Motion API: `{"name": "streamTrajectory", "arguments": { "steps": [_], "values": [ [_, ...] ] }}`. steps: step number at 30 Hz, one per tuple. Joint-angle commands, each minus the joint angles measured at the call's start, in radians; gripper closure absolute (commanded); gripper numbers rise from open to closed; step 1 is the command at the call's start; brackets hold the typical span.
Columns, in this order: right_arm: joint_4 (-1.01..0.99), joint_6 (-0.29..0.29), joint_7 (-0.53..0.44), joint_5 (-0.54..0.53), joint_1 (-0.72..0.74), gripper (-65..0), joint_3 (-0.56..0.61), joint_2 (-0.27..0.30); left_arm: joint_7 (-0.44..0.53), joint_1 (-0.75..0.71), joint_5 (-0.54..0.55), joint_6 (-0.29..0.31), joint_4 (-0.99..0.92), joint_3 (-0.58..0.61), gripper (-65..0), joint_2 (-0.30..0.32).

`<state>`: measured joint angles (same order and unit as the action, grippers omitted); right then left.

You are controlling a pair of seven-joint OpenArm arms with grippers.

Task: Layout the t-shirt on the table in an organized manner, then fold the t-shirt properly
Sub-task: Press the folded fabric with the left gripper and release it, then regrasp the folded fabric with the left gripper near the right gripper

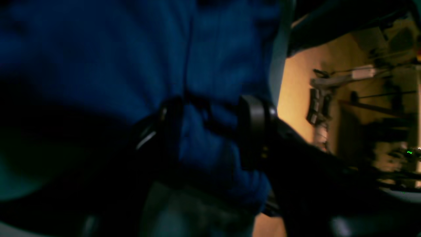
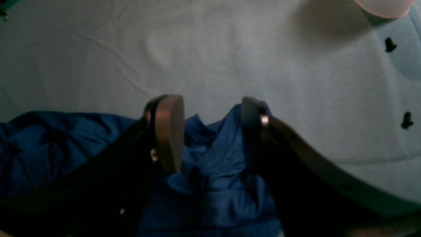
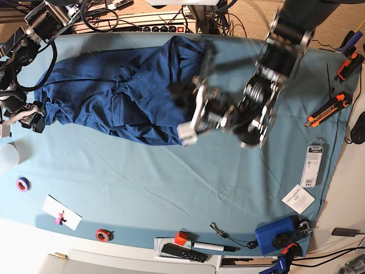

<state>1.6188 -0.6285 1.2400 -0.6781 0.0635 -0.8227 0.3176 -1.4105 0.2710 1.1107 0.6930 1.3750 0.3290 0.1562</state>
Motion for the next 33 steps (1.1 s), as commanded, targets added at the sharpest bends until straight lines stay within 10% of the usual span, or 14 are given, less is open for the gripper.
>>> {"name": "streamTrajectory", "arguments": {
  "steps": [1,20,33],
  "values": [
    [0.016,-0.003,-0.029,-0.013,0.014,-27.9,-0.003,0.023,0.014,0.017,0.027,0.002,0.018,-0.003,-18.6,-0.002],
    [0.016,-0.003,-0.032,-0.013,0.014,-27.9,-0.003,0.023,0.014,-0.011,0.082,0.005,0.018,-0.003,-18.9,-0.06],
    [0.016,-0.003,-0.032,-0.01,0.014,-27.9,-0.003,0.023,0.016,-0.013,-0.14,0.005,0.018,0.002,-19.2,-0.128]
  ]
}}
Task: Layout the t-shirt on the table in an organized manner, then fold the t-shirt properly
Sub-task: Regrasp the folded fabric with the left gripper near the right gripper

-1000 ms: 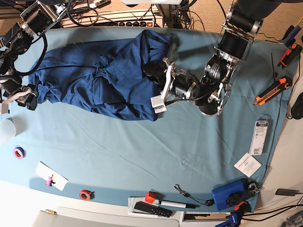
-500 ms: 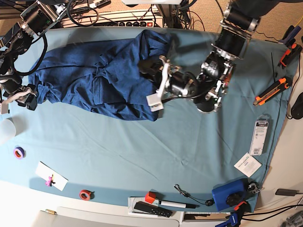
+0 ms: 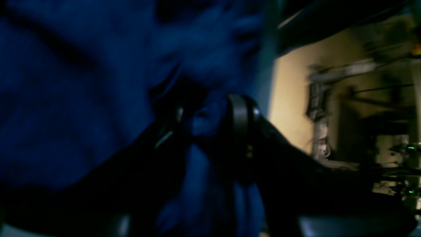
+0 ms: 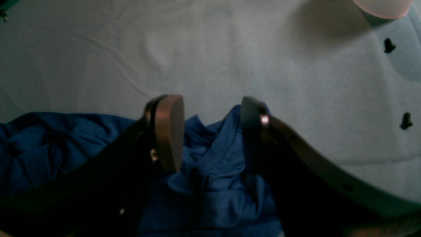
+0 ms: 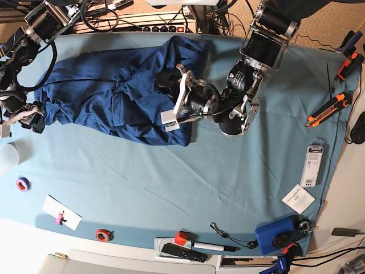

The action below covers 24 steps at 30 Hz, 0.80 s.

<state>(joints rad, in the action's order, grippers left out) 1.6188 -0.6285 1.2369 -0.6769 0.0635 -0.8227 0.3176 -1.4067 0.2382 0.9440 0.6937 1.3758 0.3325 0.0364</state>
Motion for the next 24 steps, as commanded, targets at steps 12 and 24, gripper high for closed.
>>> {"name": "streamTrajectory", "arguments": {
  "steps": [12,24],
  "values": [
    [0.016,-0.003,-0.029,-0.011,0.014,-27.9,-0.003,0.023,0.031,0.02,0.017,0.0,0.017,-0.001,-26.0,-0.005],
    [0.016,-0.003,-0.029,-0.011,0.014,-27.9,-0.003,0.023,0.021,0.019,-0.011,0.004,0.017,-0.001,-27.7,-0.005]
  ]
}}
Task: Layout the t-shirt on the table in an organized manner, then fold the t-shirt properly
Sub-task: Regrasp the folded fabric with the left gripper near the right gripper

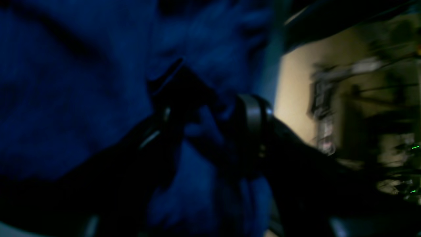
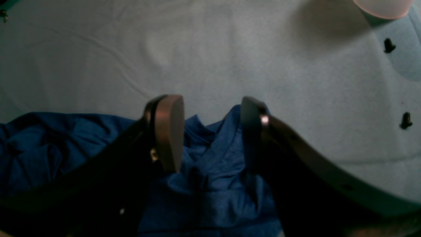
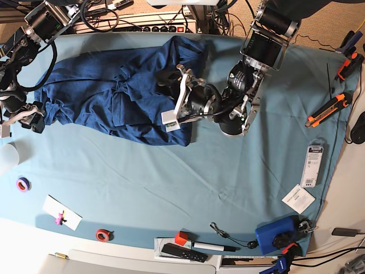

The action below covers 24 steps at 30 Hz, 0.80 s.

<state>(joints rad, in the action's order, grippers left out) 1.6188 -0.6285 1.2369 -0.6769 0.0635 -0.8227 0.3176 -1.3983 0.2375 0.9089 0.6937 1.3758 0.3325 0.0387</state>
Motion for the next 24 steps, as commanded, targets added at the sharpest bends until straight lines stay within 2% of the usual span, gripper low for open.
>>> {"name": "streamTrajectory", "arguments": {
  "steps": [1,3,6,8,10,12,20,24],
  "values": [
    [0.016,-0.003,-0.029,-0.011,0.014,-27.9,-0.003,0.023,0.026,0.02,-0.003,0.004,0.017,-0.001,-27.8,-0.008],
    [0.016,-0.003,-0.029,-0.011,0.014,-27.9,-0.003,0.023,0.039,0.021,-0.028,-0.016,0.017,-0.001,-27.8,-0.008],
    [0.016,-0.003,-0.029,-0.011,0.014,-27.9,-0.003,0.023,0.038,0.02,-0.027,-0.016,0.017,-0.001,-26.6,-0.008],
    [0.016,-0.003,-0.029,-0.011,0.014,-27.9,-0.003,0.023,0.038,0.02,-0.024,-0.016,0.017,-0.001,-18.9,-0.008],
    [0.016,-0.003,-0.029,-0.011,0.014,-27.9,-0.003,0.023,0.037,0.02,0.006,-0.016,0.017,-0.001,-7.4,-0.008],
    [0.016,-0.003,-0.029,-0.011,0.014,-27.9,-0.003,0.023,0.037,0.02,0.055,-0.015,0.017,-0.001,-0.8,-0.008],
    [0.016,-0.003,-0.029,-0.011,0.014,-27.9,-0.003,0.023,0.029,0.02,0.278,-0.008,0.017,-0.001,0.0,-0.009],
    [0.016,-0.003,-0.029,-0.011,0.014,-27.9,-0.003,0.023,0.025,0.014,0.292,0.004,0.017,-0.001,0.0,-0.023]
  ]
}}
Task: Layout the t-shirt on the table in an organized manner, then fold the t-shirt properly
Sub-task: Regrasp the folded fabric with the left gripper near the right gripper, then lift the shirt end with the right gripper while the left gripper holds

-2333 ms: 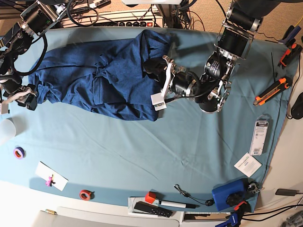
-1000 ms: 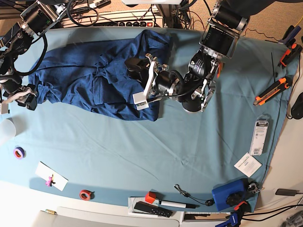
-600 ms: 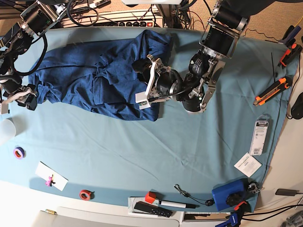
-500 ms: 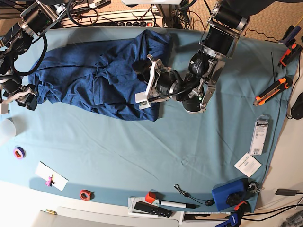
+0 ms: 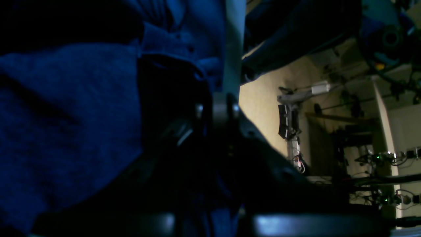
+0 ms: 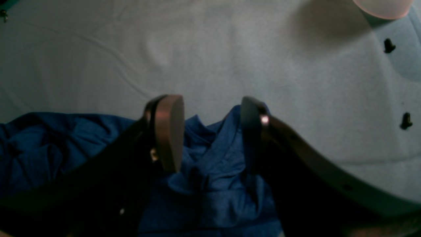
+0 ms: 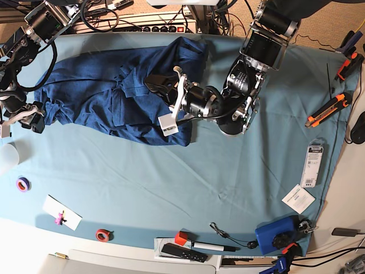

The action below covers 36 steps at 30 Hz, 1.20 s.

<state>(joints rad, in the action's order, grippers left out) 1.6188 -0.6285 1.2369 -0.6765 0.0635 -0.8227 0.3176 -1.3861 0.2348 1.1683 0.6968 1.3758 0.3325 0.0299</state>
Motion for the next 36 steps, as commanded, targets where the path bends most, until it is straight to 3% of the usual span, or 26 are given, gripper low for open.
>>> {"name": "streamTrajectory", "arguments": {
  "steps": [1,7,13,20,22,25,26,28,34,36],
  "values": [
    [0.016,-0.003,-0.029,-0.011,0.014,-27.9,-0.003,0.023,0.011,0.011,0.033,0.001,0.017,-0.001,0.0,-0.021],
    [0.016,-0.003,-0.029,-0.012,0.014,-27.9,-0.003,0.023,-0.01,-0.01,0.021,0.001,0.017,0.011,0.0,-0.069],
    [0.016,-0.003,-0.029,-0.011,0.014,-27.9,-0.003,0.023,0.025,-0.007,-0.017,0.001,0.017,0.113,0.0,-0.08],
    [0.016,-0.003,-0.026,-0.011,0.013,-27.9,-0.003,0.023,0.28,-0.003,-0.309,0.001,0.017,0.313,0.0,-0.083],
    [0.016,-0.003,-0.025,-0.011,0.013,-27.9,-0.003,0.023,0.339,0.004,-0.379,-0.002,0.017,0.336,-6.8,-0.083],
    [0.016,-0.003,-0.027,-0.015,0.013,-27.9,-0.003,0.024,0.348,0.029,-0.41,-0.04,0.017,0.337,-32.3,-0.082],
    [0.016,-0.003,-0.032,-0.015,0.013,-27.9,-0.003,0.024,0.347,0.04,-0.41,-0.073,0.017,0.337,-37.1,-0.082],
    [0.016,-0.003,-0.04,-0.016,0.013,-27.9,-0.003,0.025,0.34,0.065,-0.409,-0.104,0.017,0.337,-38.6,-0.082],
    [0.016,0.008,-0.05,-0.021,0.014,-28.1,-0.031,0.05,0.268,0.129,-0.405,-0.102,0.044,0.337,-38.6,-0.081],
    [0.013,0.027,-0.051,-0.078,0.014,-29.3,-0.079,0.063,0.248,0.14,-0.386,-0.102,0.056,0.337,-38.6,-0.082]
  ]
}}
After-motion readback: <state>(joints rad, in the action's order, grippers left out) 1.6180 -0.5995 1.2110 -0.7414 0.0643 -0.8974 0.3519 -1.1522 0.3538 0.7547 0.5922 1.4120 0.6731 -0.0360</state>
